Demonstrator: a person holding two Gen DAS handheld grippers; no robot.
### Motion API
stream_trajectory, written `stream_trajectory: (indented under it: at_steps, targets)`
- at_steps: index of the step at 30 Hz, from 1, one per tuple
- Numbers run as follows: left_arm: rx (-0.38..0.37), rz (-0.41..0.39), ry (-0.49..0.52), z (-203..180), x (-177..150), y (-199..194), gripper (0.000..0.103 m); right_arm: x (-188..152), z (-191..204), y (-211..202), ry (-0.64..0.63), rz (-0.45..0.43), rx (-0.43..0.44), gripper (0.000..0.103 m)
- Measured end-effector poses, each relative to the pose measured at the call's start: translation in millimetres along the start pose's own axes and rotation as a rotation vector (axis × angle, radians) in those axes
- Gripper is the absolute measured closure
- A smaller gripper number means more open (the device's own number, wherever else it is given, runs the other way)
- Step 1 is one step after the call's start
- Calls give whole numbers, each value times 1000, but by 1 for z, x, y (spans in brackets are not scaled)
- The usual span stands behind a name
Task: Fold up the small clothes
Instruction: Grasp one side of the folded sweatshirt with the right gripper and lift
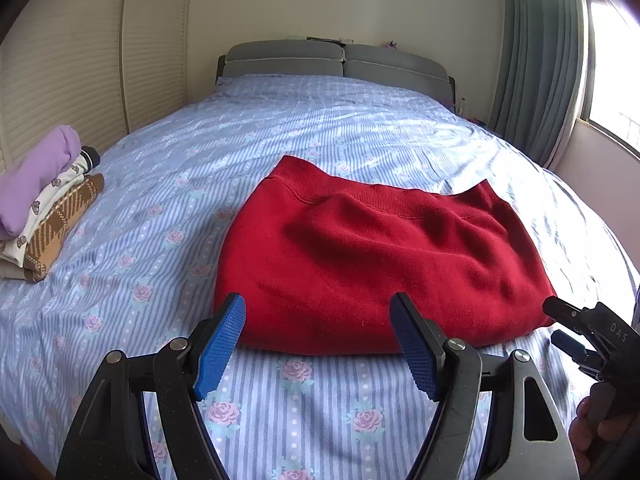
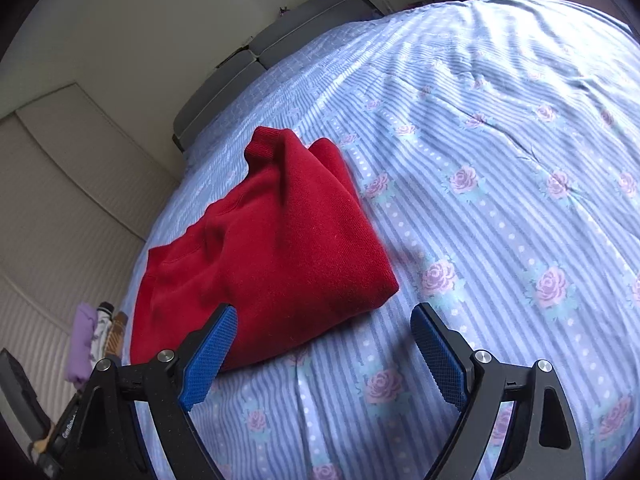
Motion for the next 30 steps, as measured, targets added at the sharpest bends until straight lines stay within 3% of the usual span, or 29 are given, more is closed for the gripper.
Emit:
stream_trajectory:
  at_steps: [4,7,14,19,23,30]
  targets:
    - [7,-8,-5,-1,4,4,27,-2,-1,15,64,17,38,15]
    - [9,-10,-3,-4,6,7,27,-4,1,28,70,38,49,25]
    - [14,-20,-19,-4,12,9,27,3,-2,52,155,49,93,24]
    - [14,-21,-25,-5,15,10,27,9,7,61,156,56,73,24]
    - [20,-24,-29,-1,15,8,27,16,17,46,128,-1,61,56]
    - [60,-24,-70,26,18,-5,27,32,75,17,-136,-140,-25,66]
Point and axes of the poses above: each gripper's, at about its wrist camera, not at the fingertips, and y roughly the way its jaws point, z to its left, x to its top, the point moved 8 cm from there along y, roughly the way its jaws point, and after that the axes turned 10 degrees about -z, right-handed, at the moved point
